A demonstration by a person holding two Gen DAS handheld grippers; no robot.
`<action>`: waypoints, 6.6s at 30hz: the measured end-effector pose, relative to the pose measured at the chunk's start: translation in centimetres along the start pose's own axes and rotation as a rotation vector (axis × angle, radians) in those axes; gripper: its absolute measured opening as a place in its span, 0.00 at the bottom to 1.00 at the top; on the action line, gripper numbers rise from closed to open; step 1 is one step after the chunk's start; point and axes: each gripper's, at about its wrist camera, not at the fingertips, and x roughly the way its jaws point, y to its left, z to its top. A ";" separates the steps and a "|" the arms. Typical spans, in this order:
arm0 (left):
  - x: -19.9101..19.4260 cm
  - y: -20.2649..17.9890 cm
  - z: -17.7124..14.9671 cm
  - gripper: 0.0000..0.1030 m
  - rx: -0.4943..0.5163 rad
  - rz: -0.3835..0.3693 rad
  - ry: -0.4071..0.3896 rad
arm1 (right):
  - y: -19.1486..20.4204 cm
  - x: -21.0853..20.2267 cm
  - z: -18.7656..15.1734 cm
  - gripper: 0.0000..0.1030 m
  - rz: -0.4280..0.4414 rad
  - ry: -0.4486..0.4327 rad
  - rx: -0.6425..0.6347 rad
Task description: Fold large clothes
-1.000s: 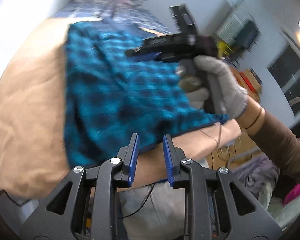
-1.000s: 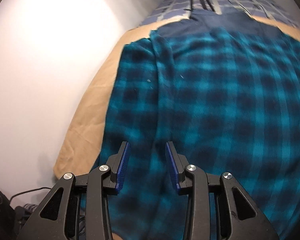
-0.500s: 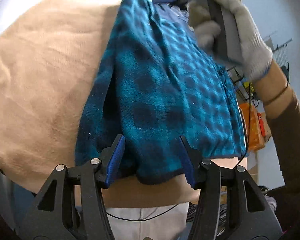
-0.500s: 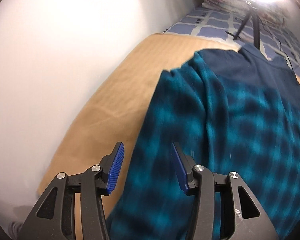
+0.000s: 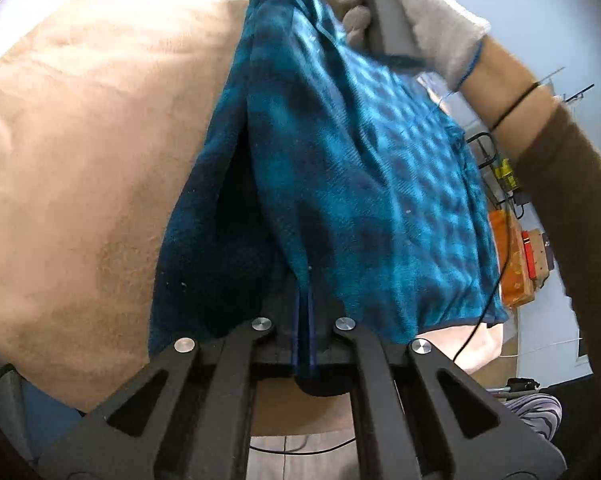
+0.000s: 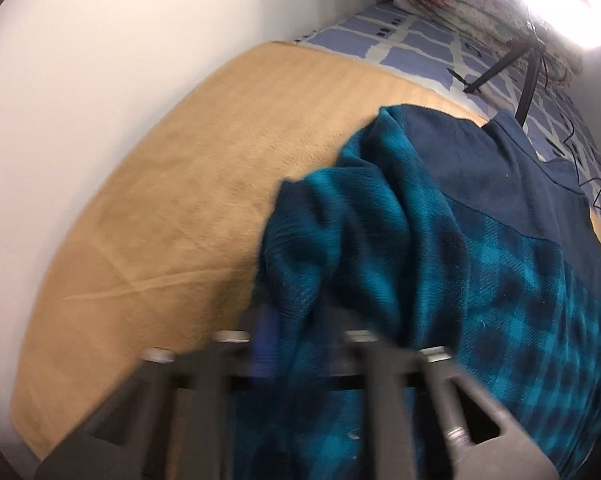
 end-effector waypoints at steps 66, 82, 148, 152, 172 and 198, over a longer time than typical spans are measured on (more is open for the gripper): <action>-1.8 -1.6 -0.2 0.04 0.044 0.075 -0.130 | 5.0 2.4 -5.1 0.55 -0.083 0.114 -0.221; -1.8 -7.5 -0.2 0.03 0.230 0.087 -0.122 | -6.0 -3.9 -6.9 0.09 0.306 -0.089 0.190; 1.6 -13.1 -2.9 0.29 0.362 -0.044 -0.023 | -21.5 -8.1 -7.0 0.33 0.211 -0.333 0.236; 0.1 -10.9 -2.3 0.29 0.329 0.058 -0.123 | -20.5 -5.6 -4.0 0.33 0.172 -0.335 0.201; 1.5 -8.6 -2.5 0.31 0.265 0.105 -0.089 | -20.8 -8.0 -6.9 0.33 0.048 -0.346 0.251; -1.1 -21.3 1.1 0.64 0.473 -0.079 -0.037 | -39.6 -28.8 -42.8 0.54 -0.120 -0.290 0.606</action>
